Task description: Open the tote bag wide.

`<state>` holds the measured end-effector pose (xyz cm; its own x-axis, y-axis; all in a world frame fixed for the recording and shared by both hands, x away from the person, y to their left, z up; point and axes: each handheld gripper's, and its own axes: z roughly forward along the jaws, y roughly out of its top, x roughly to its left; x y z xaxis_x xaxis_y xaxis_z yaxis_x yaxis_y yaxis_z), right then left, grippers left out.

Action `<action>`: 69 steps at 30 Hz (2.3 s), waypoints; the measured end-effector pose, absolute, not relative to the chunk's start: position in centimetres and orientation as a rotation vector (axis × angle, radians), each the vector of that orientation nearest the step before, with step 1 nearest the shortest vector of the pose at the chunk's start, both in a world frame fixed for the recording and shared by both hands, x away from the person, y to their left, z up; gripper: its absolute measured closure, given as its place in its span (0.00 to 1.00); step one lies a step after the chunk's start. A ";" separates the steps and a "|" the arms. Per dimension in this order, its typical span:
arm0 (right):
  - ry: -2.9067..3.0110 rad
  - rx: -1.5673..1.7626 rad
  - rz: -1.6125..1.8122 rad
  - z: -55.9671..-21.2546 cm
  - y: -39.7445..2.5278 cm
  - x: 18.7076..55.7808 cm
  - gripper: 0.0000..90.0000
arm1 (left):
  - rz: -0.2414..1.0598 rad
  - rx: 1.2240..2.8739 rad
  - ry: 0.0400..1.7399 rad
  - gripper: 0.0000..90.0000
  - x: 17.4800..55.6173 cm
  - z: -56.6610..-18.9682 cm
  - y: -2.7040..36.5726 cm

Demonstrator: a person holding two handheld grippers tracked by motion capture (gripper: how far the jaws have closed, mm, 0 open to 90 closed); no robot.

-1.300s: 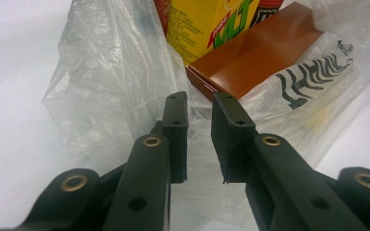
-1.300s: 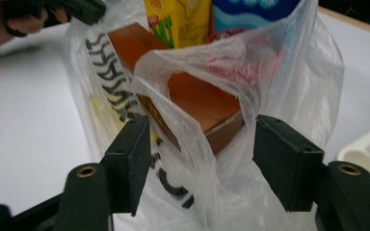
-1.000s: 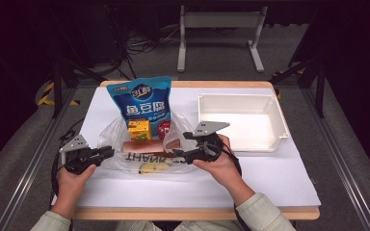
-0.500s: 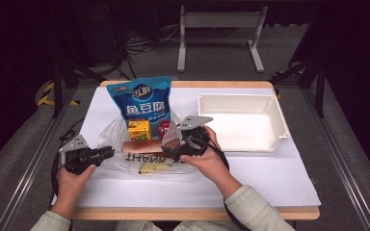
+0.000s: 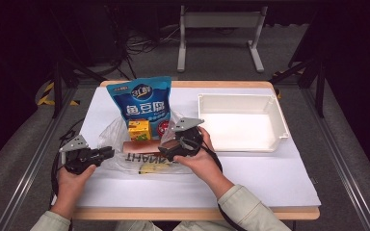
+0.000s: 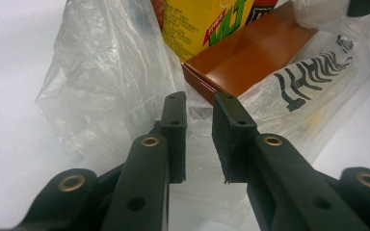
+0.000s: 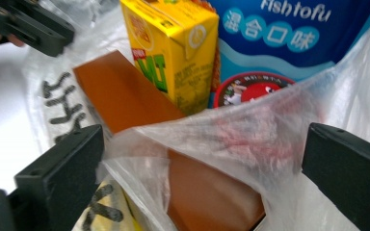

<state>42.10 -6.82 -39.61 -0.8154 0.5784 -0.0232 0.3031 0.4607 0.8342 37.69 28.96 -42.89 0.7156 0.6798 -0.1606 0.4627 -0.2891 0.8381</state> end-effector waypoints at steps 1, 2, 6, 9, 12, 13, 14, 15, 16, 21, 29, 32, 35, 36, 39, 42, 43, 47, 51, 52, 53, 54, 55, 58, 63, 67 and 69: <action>2.400 0.754 1.275 -39.8 -6.8 42.1 0.11 | 0.280 1.943 0.879 0.84 37.7 -42.9 29.0; 2.403 0.747 1.266 -39.9 -6.8 42.1 0.17 | 0.280 1.943 0.878 0.84 37.7 -42.9 29.0; 2.403 0.709 1.238 -40.0 -7.1 41.9 0.45 | 0.276 1.943 0.880 0.84 37.7 -42.9 29.0; 2.409 0.686 1.203 -39.9 -7.3 41.8 0.64 | 0.276 1.943 0.880 0.84 37.7 -42.9 29.0; 2.412 0.660 1.186 -39.9 -7.4 41.6 0.82 | 0.279 1.943 0.878 0.84 37.7 -42.9 29.0; 2.412 0.656 1.184 -39.9 -7.5 41.5 0.87 | 0.279 1.943 0.878 0.84 37.7 -42.9 29.0; 2.412 0.656 1.184 -39.9 -7.5 41.5 0.87 | 0.279 1.943 0.878 0.84 37.7 -42.9 29.0; 2.412 0.654 1.185 -39.9 -7.5 41.5 0.90 | 0.276 1.942 0.880 0.84 37.7 -42.9 29.0; 2.419 0.652 1.184 -39.9 -7.6 41.5 0.94 | 0.276 1.942 0.880 0.84 37.7 -42.9 29.0; 2.425 0.651 1.204 -39.9 -7.8 41.4 1.00 | 0.279 1.941 0.881 0.84 37.7 -42.9 29.0; 2.366 0.680 1.229 -39.0 -9.1 41.0 1.00 | 0.276 1.940 0.882 0.84 37.6 -42.9 29.1; 2.328 0.717 1.222 -38.9 -10.4 41.1 1.00 | 0.277 1.941 0.884 0.84 37.6 -42.9 29.0; 2.306 0.763 1.201 -39.1 -11.4 41.2 1.00 | 0.279 1.944 0.883 0.84 37.7 -42.9 29.0; 2.306 0.769 1.190 -39.2 -11.5 41.3 1.00 | 0.277 1.945 0.882 0.84 37.7 -42.9 29.0; 2.307 0.779 1.131 -39.8 -11.8 41.4 1.00 | 0.277 1.944 0.884 0.84 37.7 -42.9 29.0; 2.311 0.775 1.079 -40.3 -11.8 41.4 1.00 | 0.278 1.943 0.883 0.84 37.7 -42.9 29.0; 2.313 0.780 1.062 -40.5 -11.8 41.4 1.00 | 0.275 1.944 0.883 0.84 37.7 -42.9 29.1; 2.346 0.829 1.009 -41.8 -12.2 41.7 1.00 | 0.275 1.943 0.884 0.85 37.7 -42.9 29.1; 2.400 0.839 0.955 -43.0 -12.3 41.5 1.00 | 0.276 1.943 0.891 0.87 37.7 -42.9 29.1; 2.400 0.839 0.955 -43.0 -12.3 41.5 1.00 | 0.273 1.943 0.893 0.87 37.7 -43.0 29.1; 2.410 0.837 0.951 -43.3 -12.3 41.4 1.00 | 0.277 1.944 0.891 0.88 37.8 -43.0 29.1; 2.431 0.841 0.942 -43.7 -12.4 41.2 1.00 | 0.277 1.945 0.891 0.90 37.8 -43.0 29.1; 2.440 0.843 0.940 -43.8 -12.5 41.1 1.00 | 0.279 1.948 0.896 0.91 37.8 -43.0 29.0; 2.457 0.841 0.937 -44.0 -12.7 40.8 1.00 | 0.281 1.952 0.896 0.92 37.8 -43.0 29.1; 2.479 0.856 0.962 -44.2 -13.6 39.7 1.00 | 0.279 1.958 0.909 0.94 37.9 -43.1 29.2; 2.497 0.837 0.978 -44.2 -14.0 38.9 1.00 | 0.278 1.960 0.916 0.95 37.9 -43.1 29.2; 2.506 0.829 0.991 -44.3 -14.1 38.6 1.00 | 0.269 1.954 0.925 0.95 37.9 -43.2 29.1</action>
<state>38.57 -14.07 -44.27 -0.7802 0.6204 -0.0798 0.3980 0.5908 0.7018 37.92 29.08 -43.18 0.6928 0.6996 -0.1748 0.4970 -0.2876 0.8187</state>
